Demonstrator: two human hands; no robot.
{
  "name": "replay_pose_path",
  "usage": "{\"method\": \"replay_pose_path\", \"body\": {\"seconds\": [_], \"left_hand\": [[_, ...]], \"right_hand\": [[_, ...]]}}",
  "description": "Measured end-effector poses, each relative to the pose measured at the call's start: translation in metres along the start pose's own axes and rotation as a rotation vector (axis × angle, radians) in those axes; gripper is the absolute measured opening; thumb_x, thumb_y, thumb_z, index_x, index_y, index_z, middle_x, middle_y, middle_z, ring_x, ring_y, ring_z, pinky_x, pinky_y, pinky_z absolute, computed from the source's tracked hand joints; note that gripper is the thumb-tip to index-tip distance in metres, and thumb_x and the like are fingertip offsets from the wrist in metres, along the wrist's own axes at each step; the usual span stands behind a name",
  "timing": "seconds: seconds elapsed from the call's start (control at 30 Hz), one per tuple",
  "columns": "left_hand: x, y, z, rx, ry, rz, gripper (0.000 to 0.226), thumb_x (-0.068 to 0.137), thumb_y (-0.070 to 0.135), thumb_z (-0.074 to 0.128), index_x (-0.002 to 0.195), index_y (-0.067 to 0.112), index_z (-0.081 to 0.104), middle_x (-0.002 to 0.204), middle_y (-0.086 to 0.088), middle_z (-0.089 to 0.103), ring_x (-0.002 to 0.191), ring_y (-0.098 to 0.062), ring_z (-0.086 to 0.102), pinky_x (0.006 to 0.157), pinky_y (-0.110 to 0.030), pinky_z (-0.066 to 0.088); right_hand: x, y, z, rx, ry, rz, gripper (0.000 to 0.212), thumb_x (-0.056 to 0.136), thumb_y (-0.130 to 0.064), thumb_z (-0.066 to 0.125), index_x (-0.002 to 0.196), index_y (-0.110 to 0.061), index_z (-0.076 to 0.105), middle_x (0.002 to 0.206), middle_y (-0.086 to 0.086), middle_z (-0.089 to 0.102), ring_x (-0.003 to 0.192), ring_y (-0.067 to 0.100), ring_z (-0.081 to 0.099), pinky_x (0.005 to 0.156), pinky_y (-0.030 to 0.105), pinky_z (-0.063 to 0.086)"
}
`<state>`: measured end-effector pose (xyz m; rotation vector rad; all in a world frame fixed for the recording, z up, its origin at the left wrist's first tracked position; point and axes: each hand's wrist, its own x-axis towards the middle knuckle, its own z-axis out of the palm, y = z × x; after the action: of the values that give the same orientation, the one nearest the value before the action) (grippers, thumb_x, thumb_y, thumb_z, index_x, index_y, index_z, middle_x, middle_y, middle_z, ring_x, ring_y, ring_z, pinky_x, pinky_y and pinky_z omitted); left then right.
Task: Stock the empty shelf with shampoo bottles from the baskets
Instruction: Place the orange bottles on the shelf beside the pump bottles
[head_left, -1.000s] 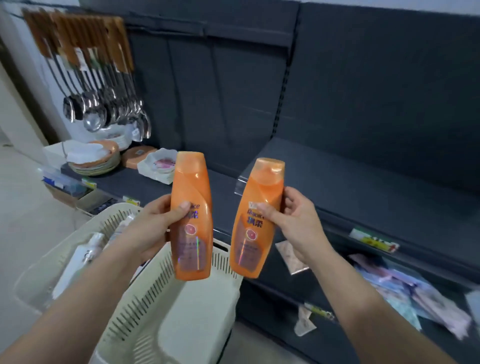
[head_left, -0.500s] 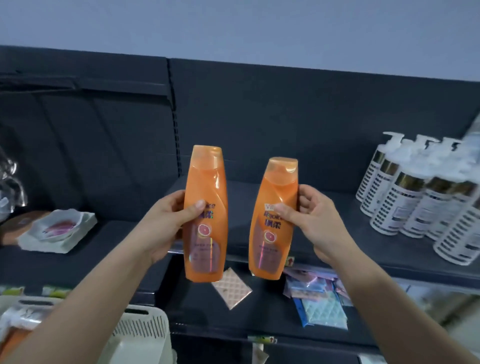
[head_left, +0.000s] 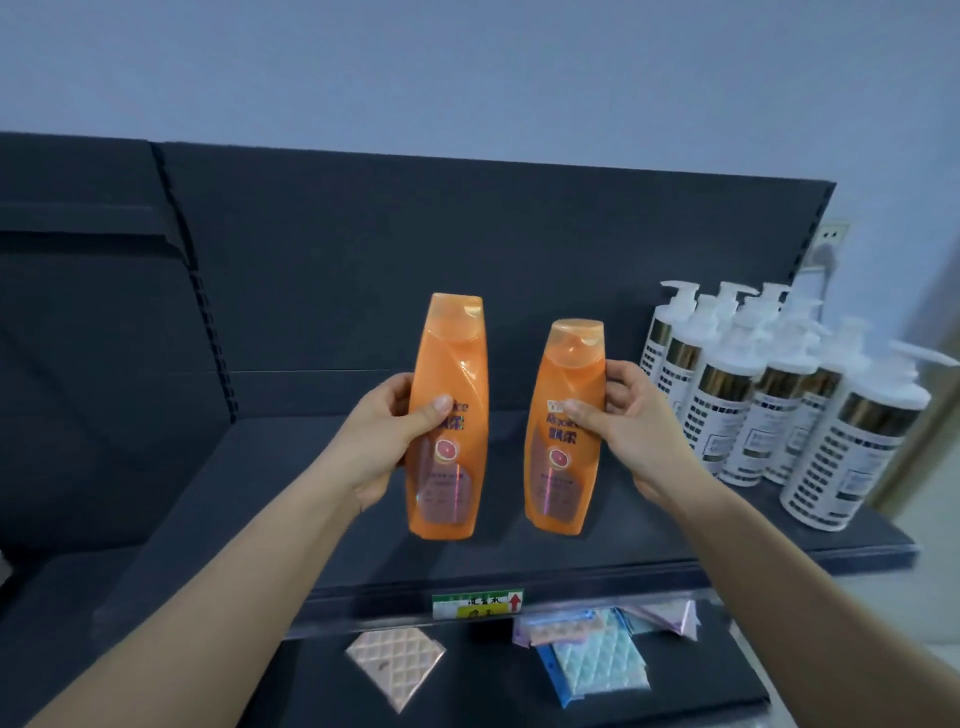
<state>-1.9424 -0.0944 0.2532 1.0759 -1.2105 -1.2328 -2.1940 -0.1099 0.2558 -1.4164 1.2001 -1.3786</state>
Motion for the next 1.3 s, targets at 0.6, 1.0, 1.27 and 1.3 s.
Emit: {"method": "replay_pose_path", "body": {"seconds": [0.6,1.0,1.27,1.3], "left_hand": [[0.145,-0.054,0.103,0.056,0.115,0.002,0.033,0.086,0.018,0.072,0.114,0.029,0.058,0.110,0.006,0.068,0.101,-0.010,0.063,0.075,-0.022,0.047],[0.203,-0.076,0.108,0.139,0.099,-0.029,0.036,0.087,0.019,0.071,0.118,0.029,0.056,0.112,0.006,0.067,0.105,-0.012,0.062,0.081,-0.026,0.050],[0.214,-0.082,0.100,0.468,0.038,0.053,0.049,0.080,0.018,0.077,0.124,0.027,0.055,0.116,0.005,0.063,0.110,-0.014,0.058,0.094,-0.035,0.048],[0.214,-0.081,0.100,0.551,0.039,0.070,0.052,0.078,0.019,0.079,0.123,0.025,0.056,0.115,0.004,0.063,0.109,-0.015,0.058,0.094,-0.037,0.048]], "right_hand": [[0.145,0.070,-0.051,-0.159,0.078,-0.022,0.044,0.086,-0.010,0.074,0.119,-0.028,0.052,0.118,-0.002,0.061,0.105,0.013,0.061,0.096,0.041,0.053],[0.184,0.096,-0.053,-0.035,0.104,0.050,0.058,0.090,-0.005,0.068,0.141,-0.022,0.048,0.113,-0.017,0.062,0.105,0.000,0.062,0.088,0.025,0.054],[0.185,0.101,-0.052,-0.262,0.053,0.049,0.067,0.087,-0.021,0.074,0.144,-0.029,0.041,0.117,-0.026,0.053,0.107,-0.005,0.053,0.087,0.015,0.046],[0.185,0.102,-0.051,-0.323,0.073,0.051,0.068,0.083,-0.024,0.078,0.142,-0.026,0.044,0.123,-0.016,0.057,0.114,0.005,0.054,0.095,0.026,0.048]]}}
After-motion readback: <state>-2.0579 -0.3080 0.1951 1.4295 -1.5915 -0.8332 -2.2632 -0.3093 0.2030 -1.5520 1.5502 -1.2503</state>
